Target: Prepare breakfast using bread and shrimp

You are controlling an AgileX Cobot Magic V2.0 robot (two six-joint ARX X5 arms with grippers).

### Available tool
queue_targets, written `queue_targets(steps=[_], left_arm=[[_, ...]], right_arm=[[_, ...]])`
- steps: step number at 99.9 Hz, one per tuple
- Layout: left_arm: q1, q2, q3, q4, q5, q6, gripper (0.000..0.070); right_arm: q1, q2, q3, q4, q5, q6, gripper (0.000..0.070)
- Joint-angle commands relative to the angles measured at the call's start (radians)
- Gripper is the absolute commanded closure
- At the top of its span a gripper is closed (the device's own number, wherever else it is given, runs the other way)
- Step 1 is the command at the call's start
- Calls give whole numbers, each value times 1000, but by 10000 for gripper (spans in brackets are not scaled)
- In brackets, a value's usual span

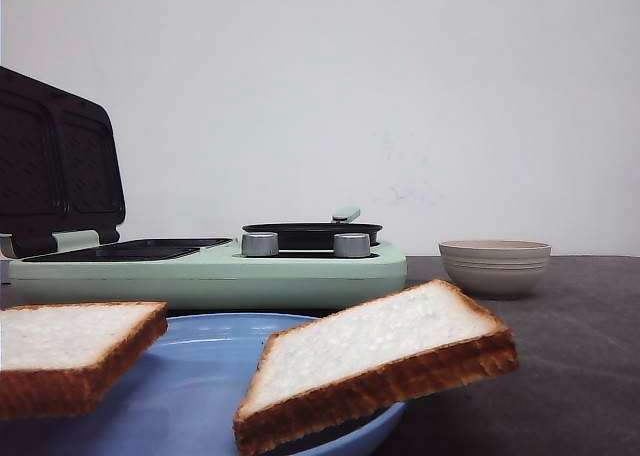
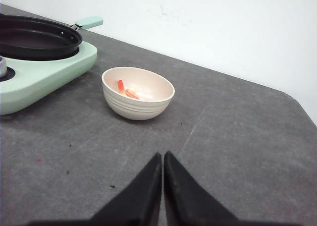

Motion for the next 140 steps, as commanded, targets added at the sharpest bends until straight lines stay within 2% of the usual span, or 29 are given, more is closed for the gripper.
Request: queue_targets(steps=[1,64,110,120,140], left_arm=[[-2,-1,-18,-3,4,0,700],[-2,-1,-18,-3,5,-3,700],[-2,-1,-18,-3,5,-8,700],[-2,-1,-18,-3,5,-78,700],[-2,-1,-17,-3,4,-230,700]], right_arm=[[4,-1,-3,11,0,12,700],[4,-1,-3,10,-1,16,700],[4,-1,-3,10,0,76,700],[4,-1,-3,11,0,113,700],[4,-1,-2,34,0,266,700]])
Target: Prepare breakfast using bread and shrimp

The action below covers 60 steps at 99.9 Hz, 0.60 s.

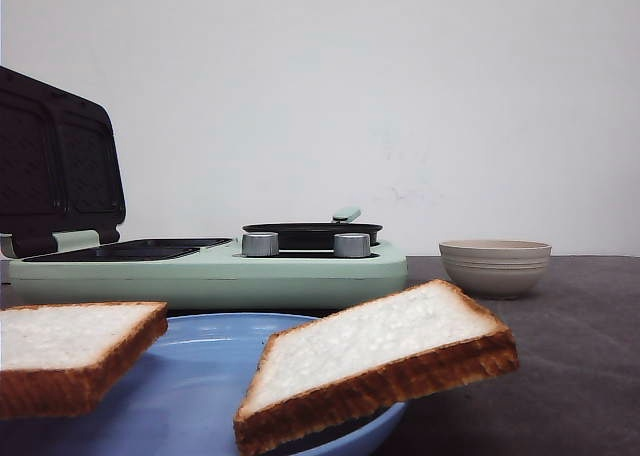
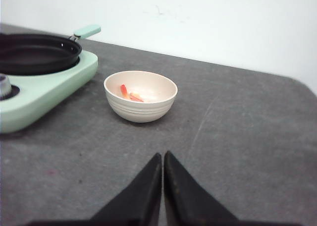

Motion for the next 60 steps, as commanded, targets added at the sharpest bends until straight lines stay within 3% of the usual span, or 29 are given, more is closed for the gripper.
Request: queue_targets(steps=[1,19,42,60], left_arm=[[-2,-1,-16,-3,4,-108,700],[-2,0,12,-11,5,-267,698],[-2,54,159,-124,8,-290,695],[-2,253,329,-200,66,-287,695]], right_arm=[[4,-1,-2,32,0,109,700],[4,0,50,54,5,281,700],[3,81,248,-167,72,349,700],[3,299,413,-314,25,350,700]])
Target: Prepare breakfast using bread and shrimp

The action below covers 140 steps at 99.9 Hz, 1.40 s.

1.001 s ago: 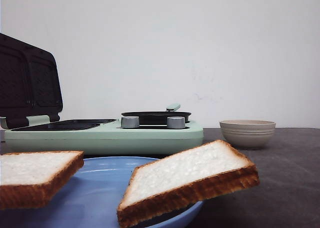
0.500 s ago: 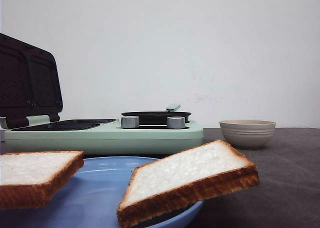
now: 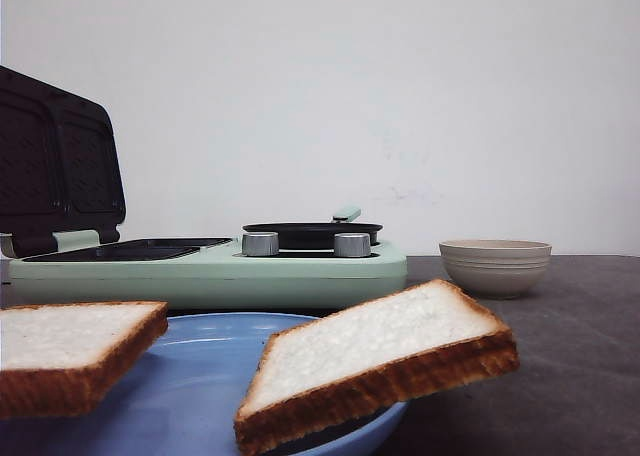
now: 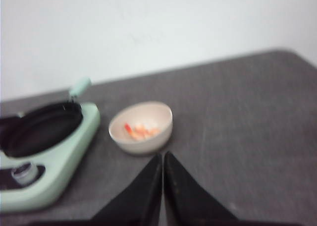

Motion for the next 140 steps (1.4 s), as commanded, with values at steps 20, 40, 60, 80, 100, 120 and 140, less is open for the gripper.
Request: queue_targets(steps=[20,40,60,80,100,120,140], left_arm=[[-2,364,253,-165,160,48,696],[-2,515,355,-301,244,48,696],[-2,528,355,-355,346,50,695],[-2,562,355,-445,432,87,530],[-2,649,355,-546,435,176,355],[-2,755,355,-600,554,235,302],[-20,876,355,-608,578,257,298]], right_arm=[[3,349,208,-195,-178,15,700],[4,450,261,-177,-219,12,700],[4,451,263,-193,-227,11,700],[3,453,263,-177,-356,-11,699],[3,453,263,-176,-446,-14,363],[3,453,263,-176,-475,-14,302],[3,452,263,-176,-477,-14,303]])
